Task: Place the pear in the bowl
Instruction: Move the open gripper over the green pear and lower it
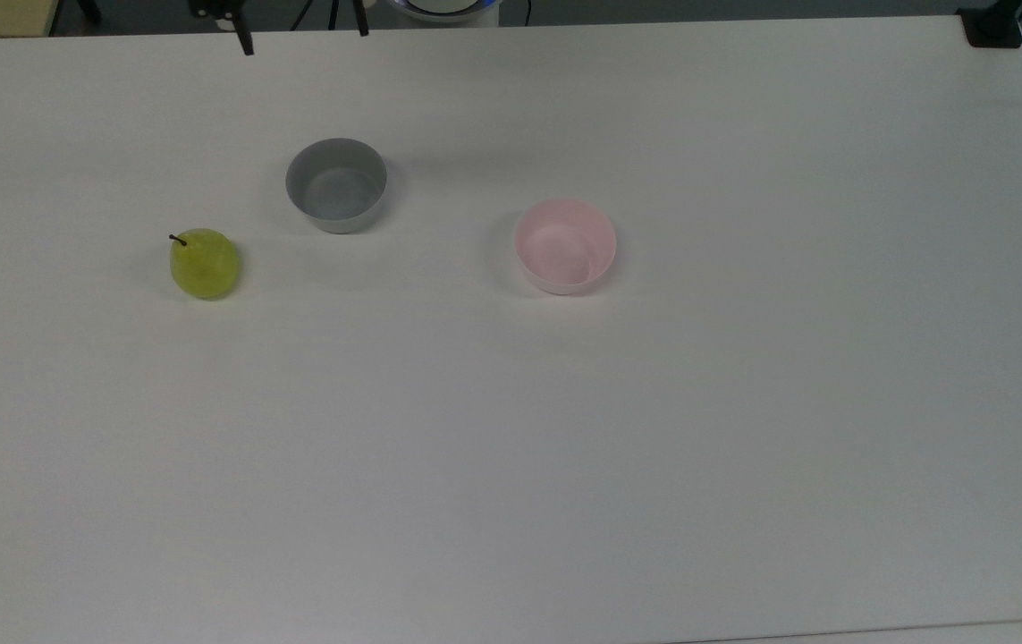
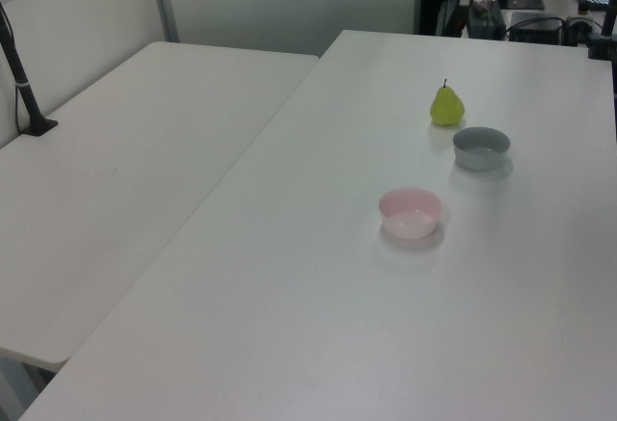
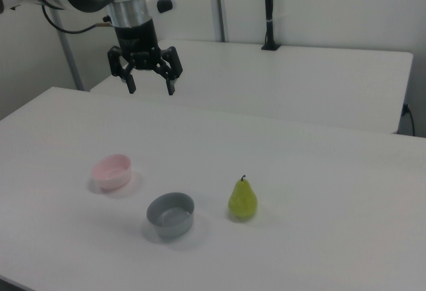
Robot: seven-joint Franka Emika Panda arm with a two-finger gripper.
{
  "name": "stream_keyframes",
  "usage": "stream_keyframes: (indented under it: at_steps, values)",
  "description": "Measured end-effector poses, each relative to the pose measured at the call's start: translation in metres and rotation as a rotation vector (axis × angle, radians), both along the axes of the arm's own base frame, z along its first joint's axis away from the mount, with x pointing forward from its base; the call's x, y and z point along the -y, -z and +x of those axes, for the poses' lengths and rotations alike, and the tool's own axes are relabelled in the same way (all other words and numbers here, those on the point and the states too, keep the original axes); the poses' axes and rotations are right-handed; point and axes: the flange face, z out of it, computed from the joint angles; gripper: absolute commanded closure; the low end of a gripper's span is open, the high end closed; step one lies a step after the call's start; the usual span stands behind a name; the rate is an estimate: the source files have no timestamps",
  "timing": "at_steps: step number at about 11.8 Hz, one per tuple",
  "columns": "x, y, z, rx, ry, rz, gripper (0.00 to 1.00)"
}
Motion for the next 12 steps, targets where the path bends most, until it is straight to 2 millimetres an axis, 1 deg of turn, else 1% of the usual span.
stream_keyframes:
  at_steps: [1,3,5,6,7,8,10,12]
  values:
    - [0.011,0.001,-0.001,0.000,-0.033,-0.006,0.00]
    - [0.036,0.007,-0.002,-0.013,-0.029,-0.019,0.00]
    - [0.060,0.019,-0.001,-0.032,0.001,-0.026,0.00]
    - [0.072,0.031,0.002,-0.028,0.013,-0.038,0.00]
    - [0.083,0.046,0.008,-0.016,0.026,-0.048,0.00]
    - [0.091,0.066,0.014,-0.007,0.036,-0.053,0.00]
    - [0.101,0.107,0.023,-0.010,0.046,-0.057,0.00]
    - [0.112,0.138,0.029,-0.019,0.061,-0.062,0.00]
